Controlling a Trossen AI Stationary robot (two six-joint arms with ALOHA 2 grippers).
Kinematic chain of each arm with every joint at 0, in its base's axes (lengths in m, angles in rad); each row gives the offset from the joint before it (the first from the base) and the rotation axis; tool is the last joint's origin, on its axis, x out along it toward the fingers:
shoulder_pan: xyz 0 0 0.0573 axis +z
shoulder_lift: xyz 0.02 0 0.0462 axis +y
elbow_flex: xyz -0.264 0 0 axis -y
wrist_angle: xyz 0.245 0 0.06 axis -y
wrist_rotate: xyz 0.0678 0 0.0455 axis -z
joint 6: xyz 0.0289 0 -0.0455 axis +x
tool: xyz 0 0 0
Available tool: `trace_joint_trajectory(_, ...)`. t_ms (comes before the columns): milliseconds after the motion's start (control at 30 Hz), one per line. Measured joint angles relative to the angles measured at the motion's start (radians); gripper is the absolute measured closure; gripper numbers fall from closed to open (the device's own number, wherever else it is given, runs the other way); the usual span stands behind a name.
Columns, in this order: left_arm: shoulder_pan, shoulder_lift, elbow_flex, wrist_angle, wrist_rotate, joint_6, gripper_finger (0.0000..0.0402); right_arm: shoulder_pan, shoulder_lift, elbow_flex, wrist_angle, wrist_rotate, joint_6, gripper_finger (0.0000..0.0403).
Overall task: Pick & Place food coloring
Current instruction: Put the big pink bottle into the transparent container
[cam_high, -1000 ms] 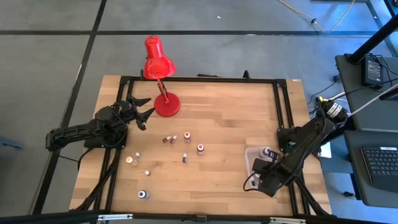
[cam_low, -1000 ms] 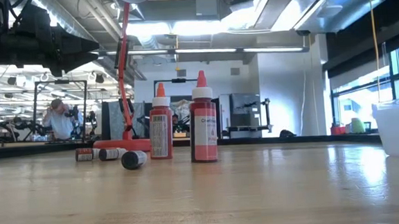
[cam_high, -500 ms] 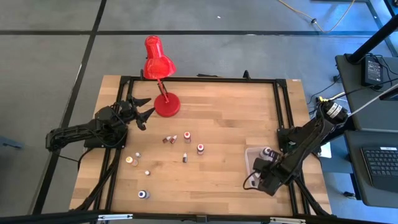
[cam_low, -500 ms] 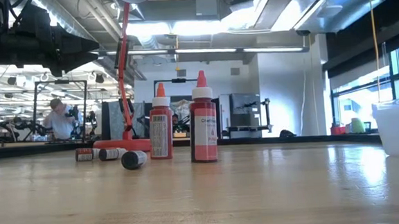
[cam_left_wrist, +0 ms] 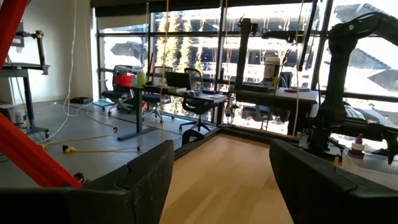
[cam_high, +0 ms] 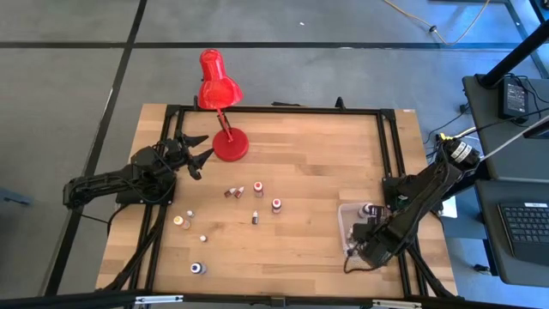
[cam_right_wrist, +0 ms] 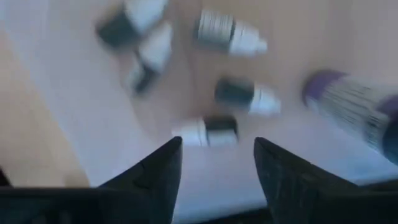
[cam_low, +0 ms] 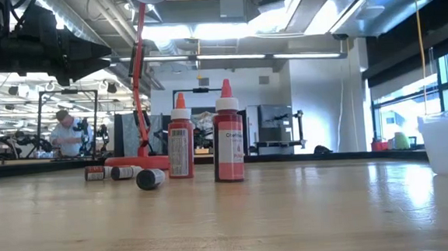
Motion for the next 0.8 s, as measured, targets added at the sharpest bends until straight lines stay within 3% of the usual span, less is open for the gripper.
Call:
trace_joint_trajectory(100,0.0,0.0,0.0,0.0,0.0,0.0,0.0142,-0.024,-0.001,0.076,-0.173,0.006,-0.007,0.0197)
trace_joint_trajectory(200,0.0,0.0,0.0,0.001,-0.003,0.022,0.0142,-0.05,-0.001,0.172,-0.33,0.148,0.023,0.0197)
trace_joint_trajectory(300,0.0,0.0,0.0,0.001,-0.004,0.066,0.0142,-0.063,-0.001,0.281,-0.409,0.359,-0.065,0.0197)
trace_joint_trajectory(433,0.0,0.0,0.0,0.001,-0.006,0.076,0.0142,-0.099,-0.002,0.429,-0.493,0.733,-0.28,0.0197)
trace_joint_trajectory(500,0.0,0.0,0.0,0.001,-0.006,0.075,0.0142,-0.128,-0.028,0.494,-0.476,0.864,-0.419,0.0197)
trace_joint_trajectory(667,0.0,0.001,0.0,0.03,0.03,0.062,0.0142,-0.201,-0.109,0.617,-0.463,0.896,-0.498,0.0197)
trace_joint_trajectory(800,-0.028,0.041,0.0,0.018,0.333,0.092,0.0142,-0.21,-0.189,0.543,-0.369,0.846,-0.5,0.0197)
